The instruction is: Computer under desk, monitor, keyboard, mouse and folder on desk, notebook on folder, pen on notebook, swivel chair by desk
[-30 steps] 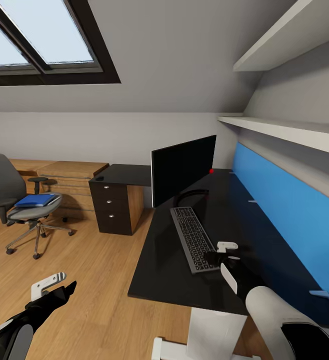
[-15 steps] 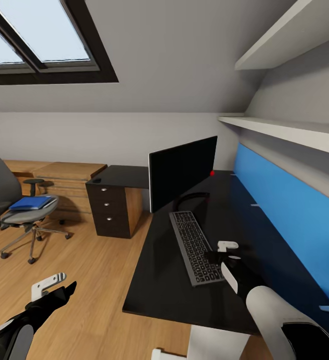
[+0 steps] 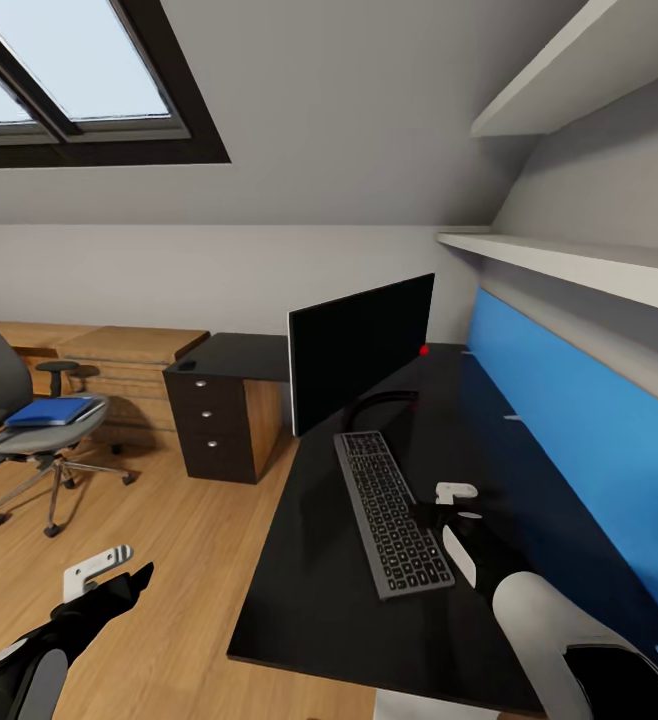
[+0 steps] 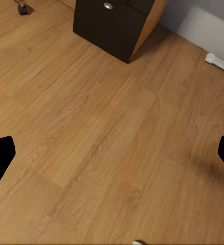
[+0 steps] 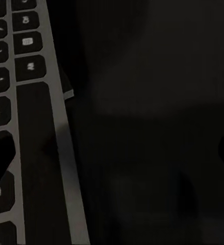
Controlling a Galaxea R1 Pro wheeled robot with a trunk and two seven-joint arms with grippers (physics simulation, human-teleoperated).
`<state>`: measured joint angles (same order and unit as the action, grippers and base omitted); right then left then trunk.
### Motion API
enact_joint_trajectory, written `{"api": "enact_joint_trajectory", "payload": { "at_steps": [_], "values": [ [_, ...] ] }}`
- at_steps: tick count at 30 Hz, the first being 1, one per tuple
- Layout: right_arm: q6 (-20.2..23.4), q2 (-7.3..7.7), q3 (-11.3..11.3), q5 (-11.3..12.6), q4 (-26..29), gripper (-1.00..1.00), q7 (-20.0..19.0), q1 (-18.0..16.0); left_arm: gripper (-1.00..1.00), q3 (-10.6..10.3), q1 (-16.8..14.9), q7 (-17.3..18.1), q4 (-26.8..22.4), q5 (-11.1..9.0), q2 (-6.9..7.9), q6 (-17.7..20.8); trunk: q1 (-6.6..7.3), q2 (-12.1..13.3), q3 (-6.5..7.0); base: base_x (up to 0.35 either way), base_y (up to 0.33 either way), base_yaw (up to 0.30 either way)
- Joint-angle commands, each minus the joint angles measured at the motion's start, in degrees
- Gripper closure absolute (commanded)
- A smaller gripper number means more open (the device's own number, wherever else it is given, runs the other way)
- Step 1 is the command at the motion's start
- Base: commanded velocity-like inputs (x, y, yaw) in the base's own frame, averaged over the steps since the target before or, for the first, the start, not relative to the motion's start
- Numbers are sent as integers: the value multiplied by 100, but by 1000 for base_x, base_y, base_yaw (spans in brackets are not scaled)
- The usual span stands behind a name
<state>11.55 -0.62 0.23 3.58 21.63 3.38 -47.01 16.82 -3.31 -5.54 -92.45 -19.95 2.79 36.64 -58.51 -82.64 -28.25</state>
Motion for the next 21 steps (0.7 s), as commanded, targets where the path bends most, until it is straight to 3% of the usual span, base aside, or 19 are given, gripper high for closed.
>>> {"api": "enact_joint_trajectory", "payload": {
  "at_steps": [1, 8, 16, 21],
  "values": [
    [31, -3, 4, 38, 7, -100, 25, -2, -100, 0, -3, -53, -8, -62, 2, 27, 0, -3, -6, 29, -11, 0],
    [38, -7, 9, 38, -14, -100, 23, -2, -100, 17, -3, -46, -16, -66, 2, 15, 0, -3, -6, 20, -4, 0],
    [57, -15, 18, 38, -18, -100, 23, -2, -100, 19, -3, -38, -18, -70, 2, 3, 0, -3, -6, 182, -1, 0],
    [72, -23, 25, 38, -31, -100, 17, -2, -100, 29, -3, -43, -20, -71, 2, 2, 0, -3, -6, 36, 0, 0]
  ]
}}
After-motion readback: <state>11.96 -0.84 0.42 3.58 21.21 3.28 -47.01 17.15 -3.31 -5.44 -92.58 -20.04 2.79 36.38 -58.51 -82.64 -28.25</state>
